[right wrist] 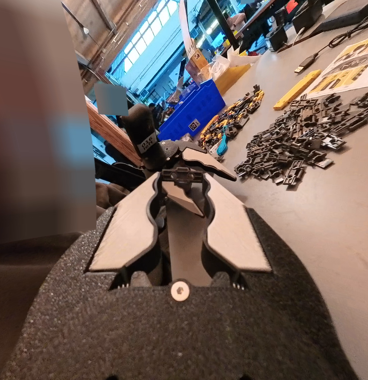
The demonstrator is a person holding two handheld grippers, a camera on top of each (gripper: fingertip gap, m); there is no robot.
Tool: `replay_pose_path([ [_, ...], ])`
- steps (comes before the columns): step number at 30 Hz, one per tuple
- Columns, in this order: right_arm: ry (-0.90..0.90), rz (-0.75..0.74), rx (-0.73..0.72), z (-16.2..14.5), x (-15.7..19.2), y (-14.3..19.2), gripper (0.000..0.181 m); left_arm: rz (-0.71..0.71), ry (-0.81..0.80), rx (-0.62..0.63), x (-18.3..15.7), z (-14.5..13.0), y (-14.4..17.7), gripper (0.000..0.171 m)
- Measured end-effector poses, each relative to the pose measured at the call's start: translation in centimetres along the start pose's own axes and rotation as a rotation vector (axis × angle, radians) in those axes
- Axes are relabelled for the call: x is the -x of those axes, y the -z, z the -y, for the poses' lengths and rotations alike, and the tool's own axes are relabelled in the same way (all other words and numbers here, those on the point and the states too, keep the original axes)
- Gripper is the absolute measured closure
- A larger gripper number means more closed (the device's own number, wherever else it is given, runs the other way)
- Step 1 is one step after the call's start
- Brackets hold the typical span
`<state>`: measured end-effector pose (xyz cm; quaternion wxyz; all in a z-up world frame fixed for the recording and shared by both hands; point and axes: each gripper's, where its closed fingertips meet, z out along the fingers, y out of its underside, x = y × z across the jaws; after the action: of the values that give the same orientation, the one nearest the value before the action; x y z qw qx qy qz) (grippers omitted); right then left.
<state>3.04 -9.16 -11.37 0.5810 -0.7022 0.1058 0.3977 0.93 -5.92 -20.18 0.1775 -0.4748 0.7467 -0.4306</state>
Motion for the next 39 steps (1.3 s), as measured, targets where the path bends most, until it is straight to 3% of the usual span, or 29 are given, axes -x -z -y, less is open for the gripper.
replay_pose_path([
  [6,0.040,-0.025,0.059,-0.6,-0.5,-0.4,0.143,-0.024,-0.010,0.015,-0.4,-0.3,0.0,0.106],
  [11,0.361,-0.313,0.404,-4.7,-5.6,-0.9,0.143,-0.020,-0.032,0.061,-0.3,-1.1,-0.1,0.107],
  [19,0.792,-0.282,0.716,-7.5,-7.0,-2.7,0.143,-0.015,-0.099,0.119,-0.5,-2.0,-0.3,0.118],
  [28,0.900,-0.141,0.811,-8.3,-6.8,-3.7,0.143,-0.036,-0.066,0.115,-0.4,-1.9,-0.3,0.133],
  [39,0.902,-0.119,0.833,-8.6,-6.6,-3.8,0.142,-0.027,-0.085,0.112,-0.5,-1.9,-0.2,0.129],
])
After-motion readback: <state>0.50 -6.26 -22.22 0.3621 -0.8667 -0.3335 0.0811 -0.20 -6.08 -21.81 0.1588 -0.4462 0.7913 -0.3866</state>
